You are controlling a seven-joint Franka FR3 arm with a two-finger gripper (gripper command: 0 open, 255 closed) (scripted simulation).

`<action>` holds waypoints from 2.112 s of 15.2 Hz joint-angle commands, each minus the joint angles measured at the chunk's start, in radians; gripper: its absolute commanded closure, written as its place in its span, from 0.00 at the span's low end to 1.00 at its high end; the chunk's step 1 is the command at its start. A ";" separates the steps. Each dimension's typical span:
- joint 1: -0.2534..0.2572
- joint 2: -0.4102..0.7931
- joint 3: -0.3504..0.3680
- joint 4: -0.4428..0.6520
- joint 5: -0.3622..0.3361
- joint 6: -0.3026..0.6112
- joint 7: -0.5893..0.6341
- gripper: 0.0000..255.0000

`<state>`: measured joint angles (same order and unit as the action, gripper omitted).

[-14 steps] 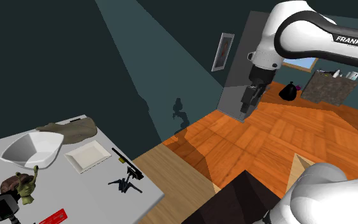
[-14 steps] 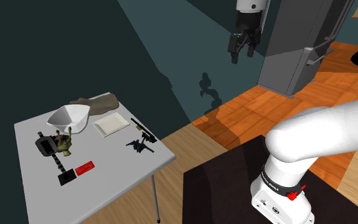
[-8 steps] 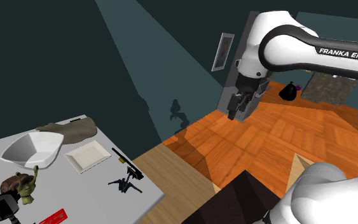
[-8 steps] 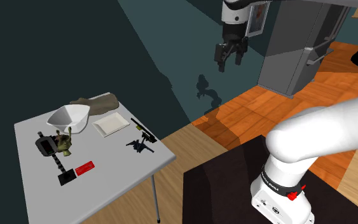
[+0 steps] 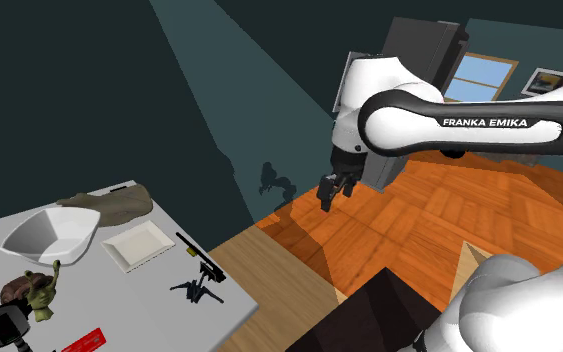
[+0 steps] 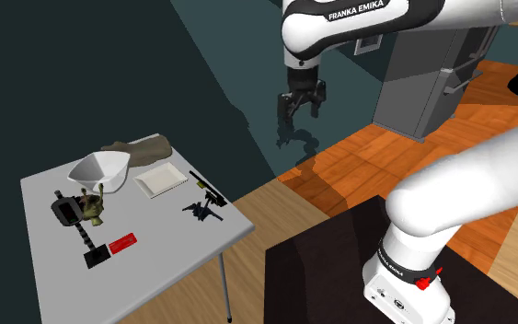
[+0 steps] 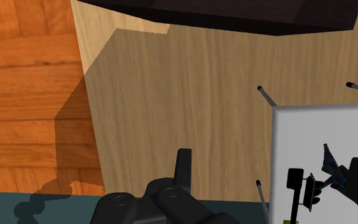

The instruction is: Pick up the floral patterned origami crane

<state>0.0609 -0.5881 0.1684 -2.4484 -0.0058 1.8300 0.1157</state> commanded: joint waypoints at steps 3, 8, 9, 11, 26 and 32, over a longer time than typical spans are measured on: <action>0.010 0.111 0.080 0.002 0.005 0.107 0.109 0.00; 0.009 0.278 0.170 0.038 -0.028 0.226 0.250 0.00; 0.008 0.315 0.187 0.049 -0.041 0.247 0.280 0.00; 0.006 0.392 0.218 0.078 -0.074 0.286 0.345 0.00; 0.144 1.033 0.237 0.485 -0.450 0.368 0.817 0.00; 0.251 1.284 0.179 0.742 -0.526 0.326 0.903 0.00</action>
<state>0.2949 0.6503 0.3584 -1.7576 -0.5207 2.1662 1.0089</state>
